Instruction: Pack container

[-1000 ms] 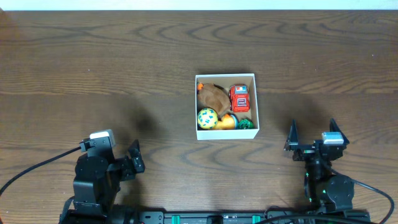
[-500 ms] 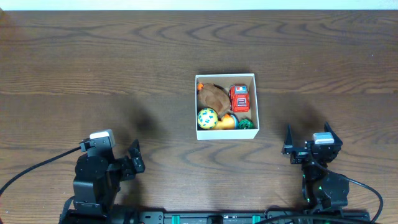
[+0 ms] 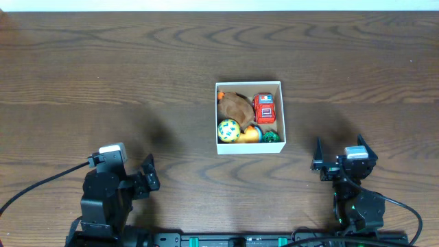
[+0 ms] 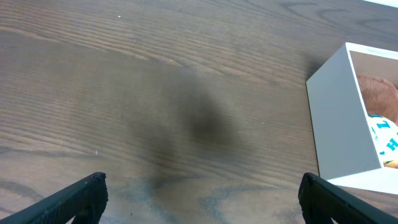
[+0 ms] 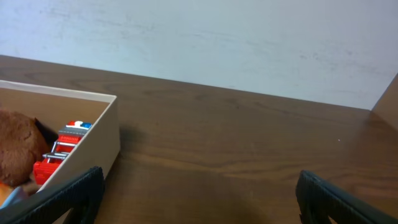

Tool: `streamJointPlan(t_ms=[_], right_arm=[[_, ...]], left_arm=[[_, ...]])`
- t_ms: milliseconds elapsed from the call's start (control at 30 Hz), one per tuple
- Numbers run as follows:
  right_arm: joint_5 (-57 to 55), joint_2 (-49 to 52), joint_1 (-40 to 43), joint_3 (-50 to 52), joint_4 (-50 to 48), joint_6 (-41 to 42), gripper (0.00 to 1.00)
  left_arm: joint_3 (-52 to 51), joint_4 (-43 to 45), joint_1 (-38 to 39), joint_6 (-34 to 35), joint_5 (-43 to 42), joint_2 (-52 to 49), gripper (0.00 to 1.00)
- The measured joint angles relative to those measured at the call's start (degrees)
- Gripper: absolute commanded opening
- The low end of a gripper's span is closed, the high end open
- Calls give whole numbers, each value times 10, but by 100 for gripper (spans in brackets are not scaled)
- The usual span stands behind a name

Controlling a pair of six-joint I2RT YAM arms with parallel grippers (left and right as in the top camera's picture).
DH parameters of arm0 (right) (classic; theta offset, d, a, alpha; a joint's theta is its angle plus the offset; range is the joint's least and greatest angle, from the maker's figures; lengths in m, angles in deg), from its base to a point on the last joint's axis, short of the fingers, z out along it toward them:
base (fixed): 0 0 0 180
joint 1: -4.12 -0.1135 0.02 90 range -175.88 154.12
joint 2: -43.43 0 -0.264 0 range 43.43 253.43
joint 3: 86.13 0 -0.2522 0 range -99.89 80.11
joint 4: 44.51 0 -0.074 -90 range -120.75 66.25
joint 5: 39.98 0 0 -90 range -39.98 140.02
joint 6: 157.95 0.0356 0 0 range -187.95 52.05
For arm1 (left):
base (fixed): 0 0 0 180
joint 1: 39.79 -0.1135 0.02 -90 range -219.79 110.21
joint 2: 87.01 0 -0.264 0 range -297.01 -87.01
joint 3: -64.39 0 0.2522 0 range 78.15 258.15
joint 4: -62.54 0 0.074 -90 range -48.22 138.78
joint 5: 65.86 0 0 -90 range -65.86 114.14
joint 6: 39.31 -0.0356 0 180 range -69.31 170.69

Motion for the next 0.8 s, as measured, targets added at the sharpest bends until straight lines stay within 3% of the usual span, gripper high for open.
streamJointPlan(t_ms=[300,500,800], right_arm=[[0,0,0,0,0,0,99],[1,0,0,0,0,0,99],[2,0,0,0,0,0,99]], left_arm=[[-4,-18,-13,-11,0,5,98],[-75,-8,-42,-14,0,94,98],[-243,232,-45,-41,0,178,98]])
